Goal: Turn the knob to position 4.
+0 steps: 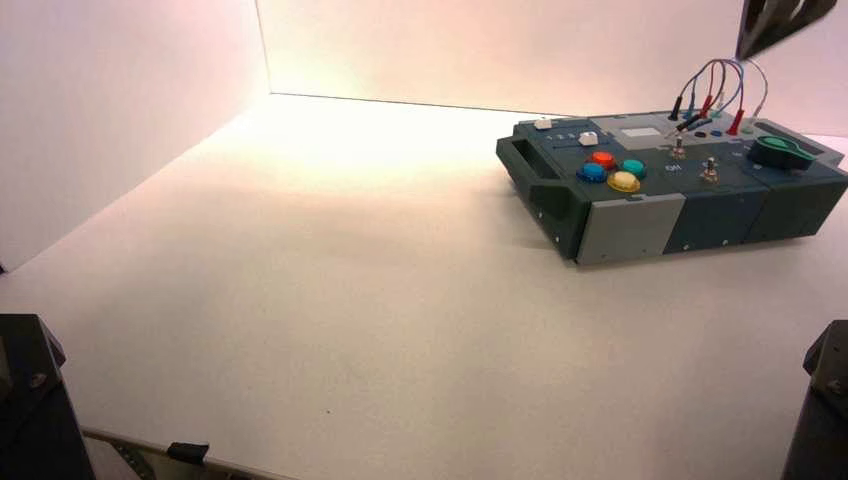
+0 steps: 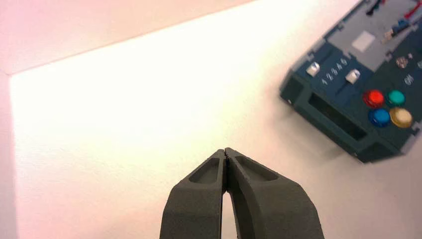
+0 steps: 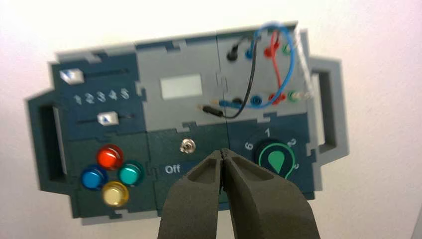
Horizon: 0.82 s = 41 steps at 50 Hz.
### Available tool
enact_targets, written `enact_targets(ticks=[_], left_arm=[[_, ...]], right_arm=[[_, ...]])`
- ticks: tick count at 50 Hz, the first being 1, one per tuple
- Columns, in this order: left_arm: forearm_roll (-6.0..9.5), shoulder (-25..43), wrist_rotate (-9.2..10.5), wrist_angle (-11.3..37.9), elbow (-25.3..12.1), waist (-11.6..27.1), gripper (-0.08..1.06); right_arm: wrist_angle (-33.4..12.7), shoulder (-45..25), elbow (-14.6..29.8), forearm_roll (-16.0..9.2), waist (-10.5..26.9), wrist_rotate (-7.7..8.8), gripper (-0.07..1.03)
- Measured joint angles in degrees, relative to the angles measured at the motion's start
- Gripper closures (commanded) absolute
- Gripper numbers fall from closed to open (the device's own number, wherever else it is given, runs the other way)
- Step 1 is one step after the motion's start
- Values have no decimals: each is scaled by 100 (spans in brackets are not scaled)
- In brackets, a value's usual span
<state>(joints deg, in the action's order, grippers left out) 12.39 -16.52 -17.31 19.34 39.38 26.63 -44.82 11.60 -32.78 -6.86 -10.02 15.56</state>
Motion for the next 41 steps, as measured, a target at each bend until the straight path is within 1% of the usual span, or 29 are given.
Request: enact_targets(ticks=[3, 9, 21, 29, 41], left_arm=[[-9, -62, -9, -35, 35, -44, 101], [-18, -176, -9, -53, 53, -255, 101], [-44, -193, -9, -18, 53, -272, 101], [-105, -193, -9, -26, 53, -272, 101], [-114, -185, -18, -9, 53, -299, 101]], right_arm=[[79, 167, -35, -44, -9, 0, 98], [167, 466, -97, -141, 9, 9, 98], [167, 448, -97, -185, 26, 0, 98], [158, 448, -97, -176, 26, 9, 98], [123, 431, -105, -193, 26, 0, 98]])
